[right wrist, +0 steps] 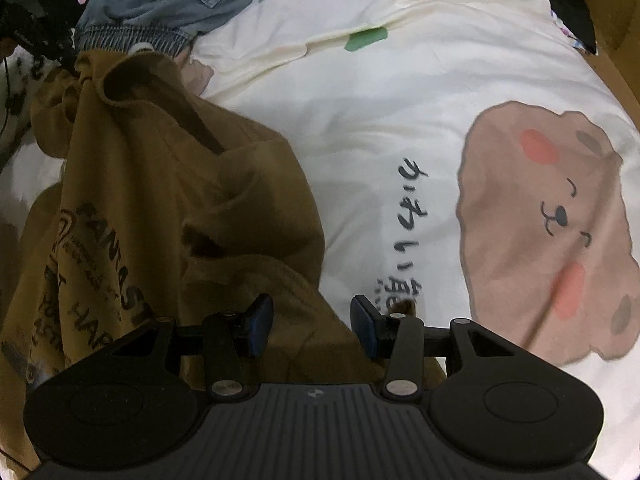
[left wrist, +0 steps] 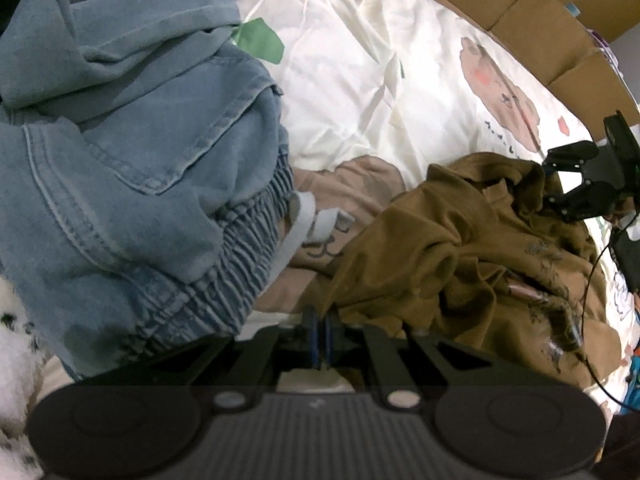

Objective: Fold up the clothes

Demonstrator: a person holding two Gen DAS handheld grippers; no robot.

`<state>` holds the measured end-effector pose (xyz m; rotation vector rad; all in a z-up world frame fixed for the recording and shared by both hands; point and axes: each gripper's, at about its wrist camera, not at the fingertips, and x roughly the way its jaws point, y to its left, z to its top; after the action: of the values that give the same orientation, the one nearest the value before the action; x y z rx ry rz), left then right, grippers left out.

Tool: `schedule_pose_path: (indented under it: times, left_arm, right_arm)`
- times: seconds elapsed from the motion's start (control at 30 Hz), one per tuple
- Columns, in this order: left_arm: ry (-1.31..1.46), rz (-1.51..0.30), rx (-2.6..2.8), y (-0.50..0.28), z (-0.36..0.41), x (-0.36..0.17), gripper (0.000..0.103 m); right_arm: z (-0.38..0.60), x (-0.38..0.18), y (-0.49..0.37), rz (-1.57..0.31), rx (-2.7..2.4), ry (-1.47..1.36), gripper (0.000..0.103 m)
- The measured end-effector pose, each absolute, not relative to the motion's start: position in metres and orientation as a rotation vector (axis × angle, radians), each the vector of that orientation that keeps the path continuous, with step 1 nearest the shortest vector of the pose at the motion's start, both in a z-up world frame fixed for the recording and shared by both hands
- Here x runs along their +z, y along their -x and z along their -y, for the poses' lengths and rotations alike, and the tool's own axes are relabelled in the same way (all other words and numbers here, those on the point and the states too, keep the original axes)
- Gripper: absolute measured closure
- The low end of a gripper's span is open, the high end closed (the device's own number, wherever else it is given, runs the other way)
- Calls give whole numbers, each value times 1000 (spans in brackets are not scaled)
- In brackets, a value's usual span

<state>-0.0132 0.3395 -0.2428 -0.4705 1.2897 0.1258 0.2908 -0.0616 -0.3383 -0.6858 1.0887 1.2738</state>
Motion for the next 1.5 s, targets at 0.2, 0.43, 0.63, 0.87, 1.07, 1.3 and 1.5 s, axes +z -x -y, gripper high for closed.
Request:
schedule_pose_path:
  times: [0.2,0.43,0.63,0.87,1.07,1.3,1.5]
  left_arm:
    - [440,-1264,135,5,-341,-233,99]
    - [330,-1205,125,-33,-345,-214,99]
    - [176,-1190,77,-81,-338,-207,99]
    - [60,-1160,7,-138,-326,-210,99]
    - [-3,-1157,-45,-183,-314,-223,99]
    - [-103,-1143,-80,-247,-306,-236,99]
    - [-137,-1138,-93,-292,-311,-253,99]
  right_arm:
    - [74,-319,-310,-1138,1215,614,97]
    - [118,-292,-336,-1068,1007,627,98]
    - [158,-286,-349,-1049,721,638,98]
    - [204,-279,-344,-1060,493,610,99]
    - [242,-266,-348,-1040,393,590,99]
    - [256,-266,-376,-1010,282,577,99]
    - [259,-284,-402,-1004,207,589,99]
